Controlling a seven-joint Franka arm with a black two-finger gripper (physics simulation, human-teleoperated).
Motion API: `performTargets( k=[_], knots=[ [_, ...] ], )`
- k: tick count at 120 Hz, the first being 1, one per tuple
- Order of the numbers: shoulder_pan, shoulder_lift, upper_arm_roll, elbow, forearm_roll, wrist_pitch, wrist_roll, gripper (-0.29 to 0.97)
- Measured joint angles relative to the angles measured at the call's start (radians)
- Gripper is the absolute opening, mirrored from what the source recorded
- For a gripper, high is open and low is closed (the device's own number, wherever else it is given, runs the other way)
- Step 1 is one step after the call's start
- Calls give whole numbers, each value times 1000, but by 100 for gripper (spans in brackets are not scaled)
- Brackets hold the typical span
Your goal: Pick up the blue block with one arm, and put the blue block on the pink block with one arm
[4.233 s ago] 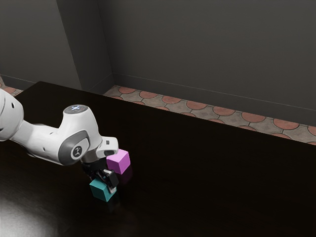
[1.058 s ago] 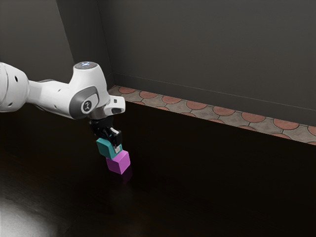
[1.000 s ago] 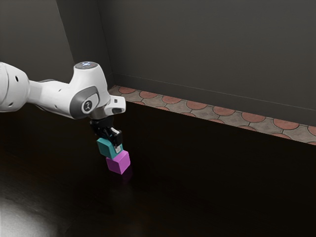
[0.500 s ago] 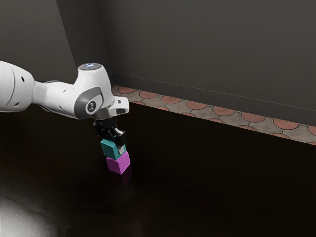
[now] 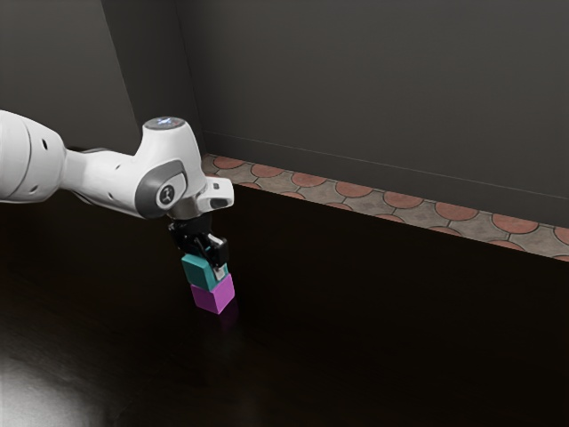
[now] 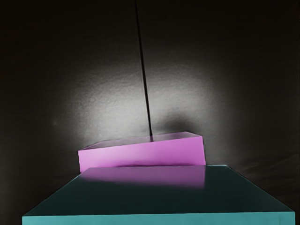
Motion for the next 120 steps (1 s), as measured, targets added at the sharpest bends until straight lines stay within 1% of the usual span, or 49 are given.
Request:
performTargets(
  k=[18,27,38,59,88,104,120],
  knots=[
    [0,1,0,1,-1,1,-3,31],
    [0,0,0,1,-6,0,0,41],
    [0,1,0,4,-12,-1,6,50],
    [0,1,0,7,-17,-3,15,60],
    [0,-20,0,15,-17,-10,24,65],
    [-1,-73,-1,14,-16,-29,27,67],
    [-2,-120,-2,14,-16,-78,21,67]
  ],
)
